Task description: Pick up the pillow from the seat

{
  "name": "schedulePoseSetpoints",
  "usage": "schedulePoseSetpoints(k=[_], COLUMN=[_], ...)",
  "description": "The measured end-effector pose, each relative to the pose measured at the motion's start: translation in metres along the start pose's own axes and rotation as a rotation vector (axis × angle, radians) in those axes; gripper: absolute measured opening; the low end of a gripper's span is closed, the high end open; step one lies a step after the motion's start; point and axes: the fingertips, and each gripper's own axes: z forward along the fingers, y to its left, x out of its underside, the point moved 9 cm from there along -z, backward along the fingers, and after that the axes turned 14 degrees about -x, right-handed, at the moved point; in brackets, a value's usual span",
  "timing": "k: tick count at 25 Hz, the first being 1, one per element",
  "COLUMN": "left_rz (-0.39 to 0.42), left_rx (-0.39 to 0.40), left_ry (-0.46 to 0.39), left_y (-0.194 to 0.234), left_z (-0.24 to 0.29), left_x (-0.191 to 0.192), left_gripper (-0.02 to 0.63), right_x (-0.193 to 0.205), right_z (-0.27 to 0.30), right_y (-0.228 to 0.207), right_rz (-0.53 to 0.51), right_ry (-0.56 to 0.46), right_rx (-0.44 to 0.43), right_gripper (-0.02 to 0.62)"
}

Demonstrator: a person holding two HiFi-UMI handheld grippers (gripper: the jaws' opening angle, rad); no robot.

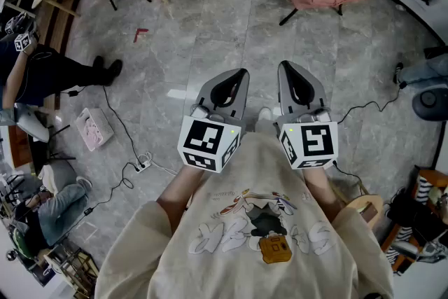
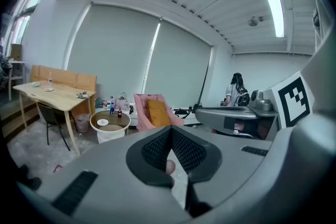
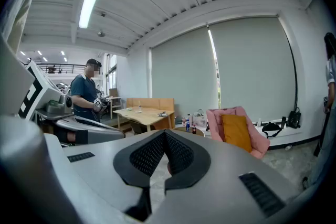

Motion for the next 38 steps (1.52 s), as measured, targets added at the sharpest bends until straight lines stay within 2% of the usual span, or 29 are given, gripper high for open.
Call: schedulePoseSetpoints(k=[4, 10, 16, 20, 22, 26, 31, 38], left_rz=[-0.007, 0.008, 0.019, 0.045, 0.042, 0.046, 0.034, 0.05], left_rx=[0.01, 0.007, 0.007, -0.022, -0.033, -0.04, -0.054, 0.006], left_ry=[0.003, 0.014, 0.028, 0.006, 0.023, 0.036, 0.055, 0.067], left_y=[-0.006, -0.021, -0.051, -0.06, -0.065, -0.082, -0.094, -0.107], left_z=[0.009, 0.029, 0.03, 0.032, 0.032, 0.029, 0.035, 0.064], left_x=[-0.002, 0.0, -0.004, -0.01, -0.007, -0.005, -0.004, -0.009], left_gripper=[0.003, 0.003, 0.003, 0.003, 0.005, 0.005, 0.005, 0.005], right_x=[0.003, 0.013, 0.014, 0.022, 0.025, 0.029, 0.046, 0.051], right_z=[-0.004, -0.011, -0.033, -0.04, -0.046, -0.063, -0.085, -0.093], right_y=[-0.011, -0.031, -0.049, -0.067, -0.071, -0.079, -0.093, -0.112], right_rz=[0.009, 0.026, 0.058, 0.096, 0.121, 0.099, 0.131, 0.159], right_ry=[0.006, 0.015, -0.035, -0.064, -0.075, -0.108, -0.098, -0.101], right_rx=[0.024, 0.005, -0.008, -0.001, 0.008, -0.013, 0.048, 0.107], right_gripper=[0.02, 0.02, 0.02, 0.021, 0.021, 0.021, 0.021, 0.021])
